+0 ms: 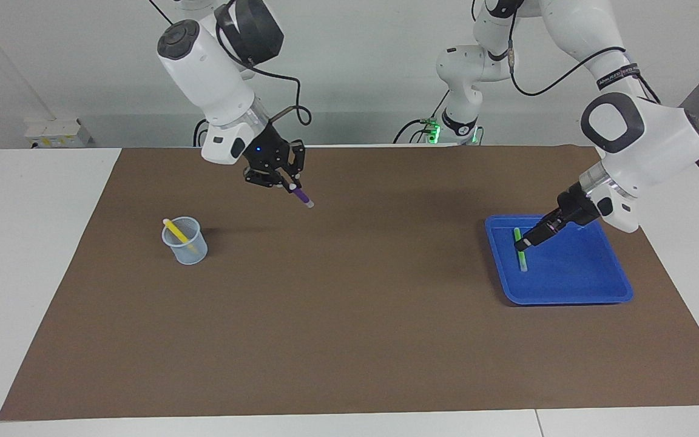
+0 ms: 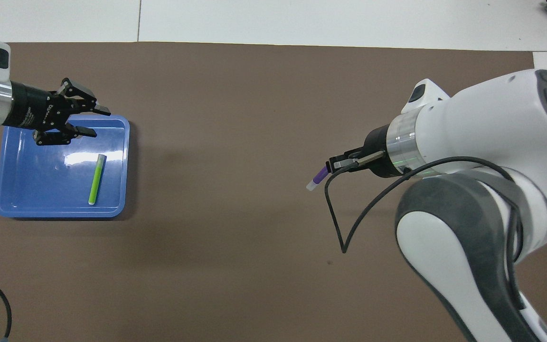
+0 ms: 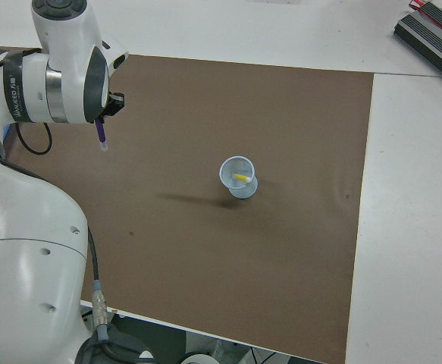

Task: Right arm passes pens to left for tray arrangement
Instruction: 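Lift the purple pen from the cup with the right gripper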

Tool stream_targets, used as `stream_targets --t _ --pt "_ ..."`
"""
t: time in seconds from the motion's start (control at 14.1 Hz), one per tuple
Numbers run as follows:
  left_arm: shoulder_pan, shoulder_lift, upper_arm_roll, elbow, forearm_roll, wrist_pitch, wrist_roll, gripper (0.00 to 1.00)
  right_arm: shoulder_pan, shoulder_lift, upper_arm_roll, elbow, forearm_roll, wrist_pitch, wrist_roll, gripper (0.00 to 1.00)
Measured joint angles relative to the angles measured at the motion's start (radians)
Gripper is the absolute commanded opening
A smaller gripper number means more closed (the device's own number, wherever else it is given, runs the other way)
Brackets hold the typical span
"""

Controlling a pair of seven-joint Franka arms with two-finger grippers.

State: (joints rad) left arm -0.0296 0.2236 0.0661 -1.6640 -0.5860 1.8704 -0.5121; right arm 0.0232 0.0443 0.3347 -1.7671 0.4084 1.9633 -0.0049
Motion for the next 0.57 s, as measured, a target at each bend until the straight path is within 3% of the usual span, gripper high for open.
stream_targets --t 0.57 --pt "-0.002 -0.021 -0.016 -0.020 -0.198 -0.007 -0.408 0.64 0.139 -0.020 0.001 -0.138 0.236 0.415 0.250 0.00"
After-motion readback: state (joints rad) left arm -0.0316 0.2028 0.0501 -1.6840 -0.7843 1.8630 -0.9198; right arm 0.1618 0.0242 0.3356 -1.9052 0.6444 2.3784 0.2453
